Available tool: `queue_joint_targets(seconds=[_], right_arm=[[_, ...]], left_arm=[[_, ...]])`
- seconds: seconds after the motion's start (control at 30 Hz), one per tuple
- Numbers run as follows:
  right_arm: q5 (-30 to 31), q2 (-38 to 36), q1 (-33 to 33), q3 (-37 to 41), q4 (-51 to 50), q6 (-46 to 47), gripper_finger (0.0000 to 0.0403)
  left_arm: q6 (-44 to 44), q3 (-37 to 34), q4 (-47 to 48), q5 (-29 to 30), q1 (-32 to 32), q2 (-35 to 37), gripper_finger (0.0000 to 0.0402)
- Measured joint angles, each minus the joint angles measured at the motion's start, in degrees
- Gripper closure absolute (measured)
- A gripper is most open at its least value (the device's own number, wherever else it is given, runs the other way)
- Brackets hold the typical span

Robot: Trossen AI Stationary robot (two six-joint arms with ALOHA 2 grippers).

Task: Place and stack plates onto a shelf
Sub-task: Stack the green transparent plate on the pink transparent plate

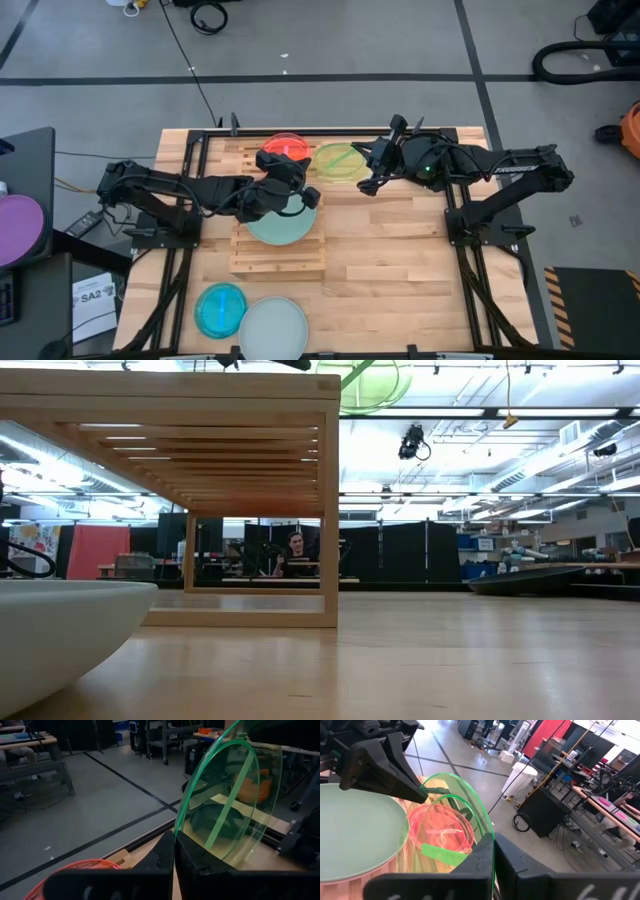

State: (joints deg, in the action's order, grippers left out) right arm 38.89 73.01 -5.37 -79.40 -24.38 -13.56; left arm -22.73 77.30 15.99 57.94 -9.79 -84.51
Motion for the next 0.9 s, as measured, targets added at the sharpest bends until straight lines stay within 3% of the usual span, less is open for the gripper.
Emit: queue_joint_targets(seconds=[0.43,0.63,0.9], right_arm=[[-1.25,-0.02,0.00,0.00,0.13,-0.05,0.0396],[-1.66,-0.02,-0.01,0.00,0.36,0.52,0.0398],[-1.69,-0.02,1.49,0.00,0.37,4.46,0.0398]], left_arm=[[-0.03,0.00,0.13,-0.55,1.03,0.02,0.0386],[0.43,0.00,-0.02,-1.04,1.97,0.02,0.0347],[10.94,0.00,0.15,-0.91,1.17,1.10,0.0296]])
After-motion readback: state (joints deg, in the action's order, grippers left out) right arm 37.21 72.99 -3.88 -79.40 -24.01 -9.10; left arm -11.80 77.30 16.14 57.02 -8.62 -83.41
